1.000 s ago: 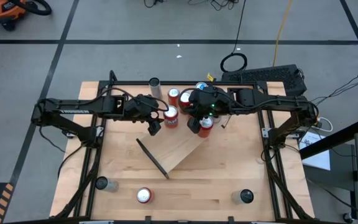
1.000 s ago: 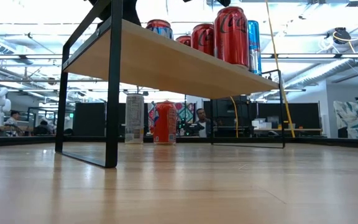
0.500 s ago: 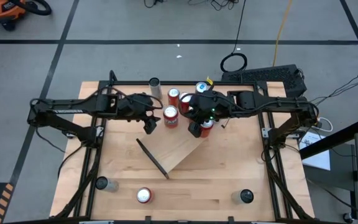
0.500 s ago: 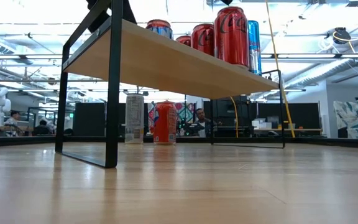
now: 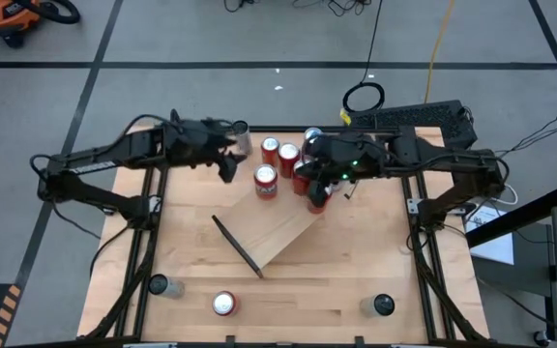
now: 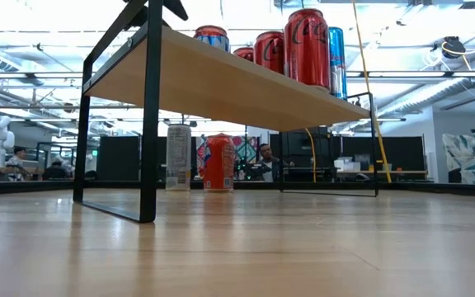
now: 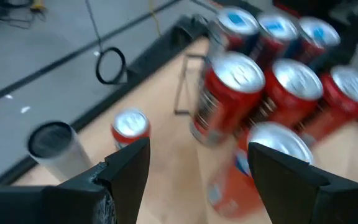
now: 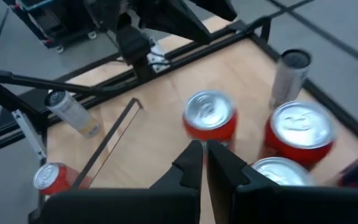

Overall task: Place canned beverage on shelf
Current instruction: Put the top white soda can on the shelf

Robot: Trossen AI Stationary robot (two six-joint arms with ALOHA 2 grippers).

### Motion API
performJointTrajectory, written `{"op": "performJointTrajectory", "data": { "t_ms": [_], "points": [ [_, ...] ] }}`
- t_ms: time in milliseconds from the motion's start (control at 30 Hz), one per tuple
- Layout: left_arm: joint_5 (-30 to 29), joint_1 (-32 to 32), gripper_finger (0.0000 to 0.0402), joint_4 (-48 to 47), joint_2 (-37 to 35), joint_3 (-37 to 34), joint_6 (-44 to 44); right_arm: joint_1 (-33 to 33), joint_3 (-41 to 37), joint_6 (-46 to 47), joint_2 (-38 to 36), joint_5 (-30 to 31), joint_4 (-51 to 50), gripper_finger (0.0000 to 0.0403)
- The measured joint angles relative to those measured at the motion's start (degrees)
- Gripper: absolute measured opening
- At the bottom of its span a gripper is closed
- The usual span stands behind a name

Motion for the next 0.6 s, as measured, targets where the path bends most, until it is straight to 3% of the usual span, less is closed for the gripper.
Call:
{"op": "performJointTrajectory", "data": {
  "t_ms": [300,600],
  "points": [
    [3.1,8.1,0.0270,1.6,0.6,0.1,0.2,-7.2,0.0,-7.0,-4.1,3.2,-0.1,0.0000],
    [1.0,9.8,0.0270,2.8,0.6,0.1,1.8,-16.8,0.1,-15.2,-6.0,2.9,-3.0,0.0000]
  ]
}}
